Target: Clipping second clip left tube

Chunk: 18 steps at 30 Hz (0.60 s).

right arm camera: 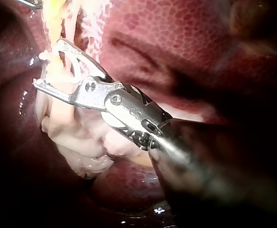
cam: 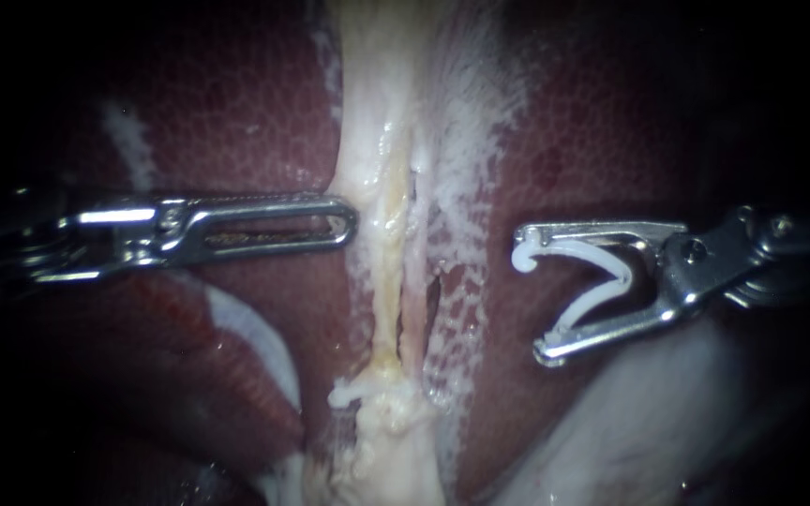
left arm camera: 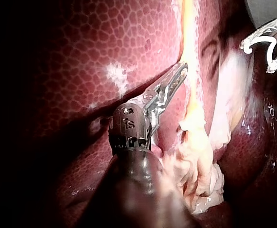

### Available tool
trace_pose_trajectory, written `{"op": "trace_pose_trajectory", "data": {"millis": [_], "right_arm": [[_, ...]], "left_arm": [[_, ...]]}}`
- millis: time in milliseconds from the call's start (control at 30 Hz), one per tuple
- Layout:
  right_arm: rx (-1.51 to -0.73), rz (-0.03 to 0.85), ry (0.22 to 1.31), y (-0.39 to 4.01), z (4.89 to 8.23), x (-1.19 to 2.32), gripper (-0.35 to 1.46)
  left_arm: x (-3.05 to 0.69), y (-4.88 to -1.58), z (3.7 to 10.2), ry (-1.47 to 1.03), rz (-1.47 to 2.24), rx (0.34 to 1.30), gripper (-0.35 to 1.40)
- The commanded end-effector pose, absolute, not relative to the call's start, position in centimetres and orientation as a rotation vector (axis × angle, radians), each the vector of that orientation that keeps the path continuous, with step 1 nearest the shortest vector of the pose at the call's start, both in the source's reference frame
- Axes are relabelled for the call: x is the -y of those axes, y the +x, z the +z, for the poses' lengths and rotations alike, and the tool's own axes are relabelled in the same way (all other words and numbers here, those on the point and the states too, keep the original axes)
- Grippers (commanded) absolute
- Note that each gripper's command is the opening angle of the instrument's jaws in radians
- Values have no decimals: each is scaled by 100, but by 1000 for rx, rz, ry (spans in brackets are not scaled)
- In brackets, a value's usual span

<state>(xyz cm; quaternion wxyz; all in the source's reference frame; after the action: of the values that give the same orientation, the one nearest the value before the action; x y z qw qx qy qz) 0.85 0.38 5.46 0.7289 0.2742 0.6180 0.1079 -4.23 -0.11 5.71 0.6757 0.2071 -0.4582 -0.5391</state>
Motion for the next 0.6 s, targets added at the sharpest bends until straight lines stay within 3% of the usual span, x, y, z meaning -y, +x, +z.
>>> {"op": "trace_pose_trajectory", "data": {"millis": [33,600], "right_arm": [[-1361,237,604,86,548,-36,60],[-1358,254,624,115,570,-15,60]], "left_arm": [[8,-420,567,471,-1213,1030,-35],[4,-401,504,490,-1228,1035,-35]]}}
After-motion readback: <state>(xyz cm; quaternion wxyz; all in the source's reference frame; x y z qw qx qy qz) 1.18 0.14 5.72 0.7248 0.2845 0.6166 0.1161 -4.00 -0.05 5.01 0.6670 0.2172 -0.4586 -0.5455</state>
